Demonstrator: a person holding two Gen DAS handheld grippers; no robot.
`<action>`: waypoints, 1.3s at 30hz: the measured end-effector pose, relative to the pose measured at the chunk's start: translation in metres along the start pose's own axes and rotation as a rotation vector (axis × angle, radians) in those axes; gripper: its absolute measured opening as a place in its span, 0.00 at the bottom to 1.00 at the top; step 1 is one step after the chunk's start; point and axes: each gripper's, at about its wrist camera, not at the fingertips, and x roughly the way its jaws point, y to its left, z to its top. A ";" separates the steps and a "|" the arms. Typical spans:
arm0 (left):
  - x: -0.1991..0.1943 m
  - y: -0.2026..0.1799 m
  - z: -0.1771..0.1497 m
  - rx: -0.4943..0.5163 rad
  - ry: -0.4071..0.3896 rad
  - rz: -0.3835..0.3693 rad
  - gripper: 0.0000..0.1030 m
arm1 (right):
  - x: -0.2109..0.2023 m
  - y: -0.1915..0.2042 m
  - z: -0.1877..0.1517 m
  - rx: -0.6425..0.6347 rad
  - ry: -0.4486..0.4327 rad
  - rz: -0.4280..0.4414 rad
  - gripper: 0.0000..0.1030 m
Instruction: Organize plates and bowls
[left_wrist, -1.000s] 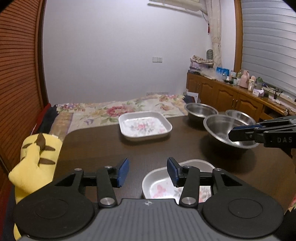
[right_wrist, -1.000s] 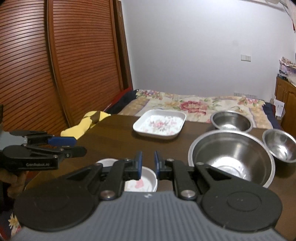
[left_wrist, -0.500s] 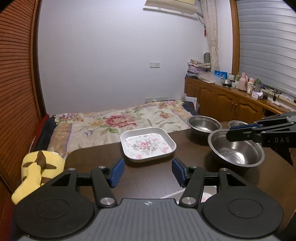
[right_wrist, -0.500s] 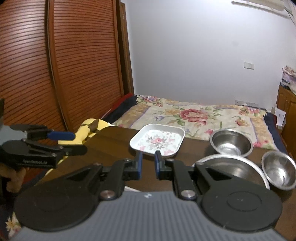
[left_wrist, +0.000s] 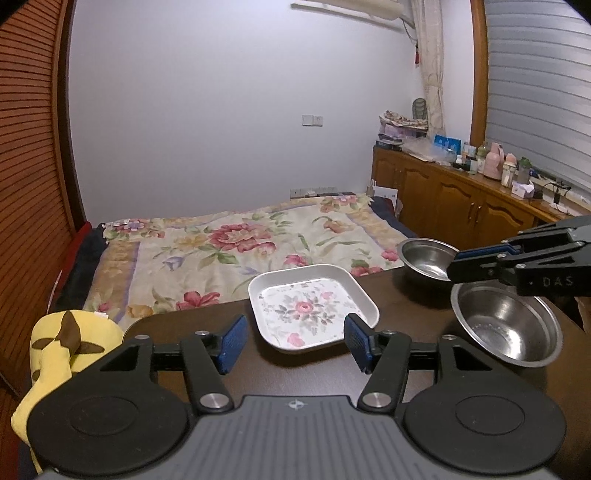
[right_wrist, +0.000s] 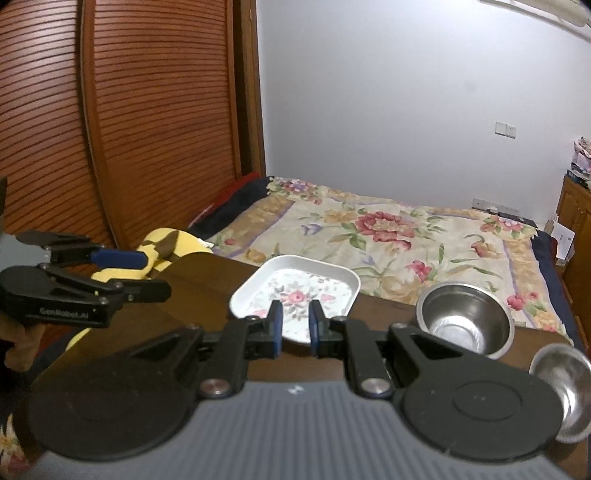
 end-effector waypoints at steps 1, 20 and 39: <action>0.003 0.001 0.001 0.000 0.003 -0.002 0.59 | 0.004 -0.002 0.002 0.000 0.006 0.001 0.15; 0.101 0.037 0.008 -0.070 0.109 -0.041 0.52 | 0.107 -0.040 0.015 0.019 0.236 -0.002 0.33; 0.140 0.052 -0.006 -0.106 0.178 -0.038 0.26 | 0.153 -0.058 0.012 0.029 0.368 0.041 0.21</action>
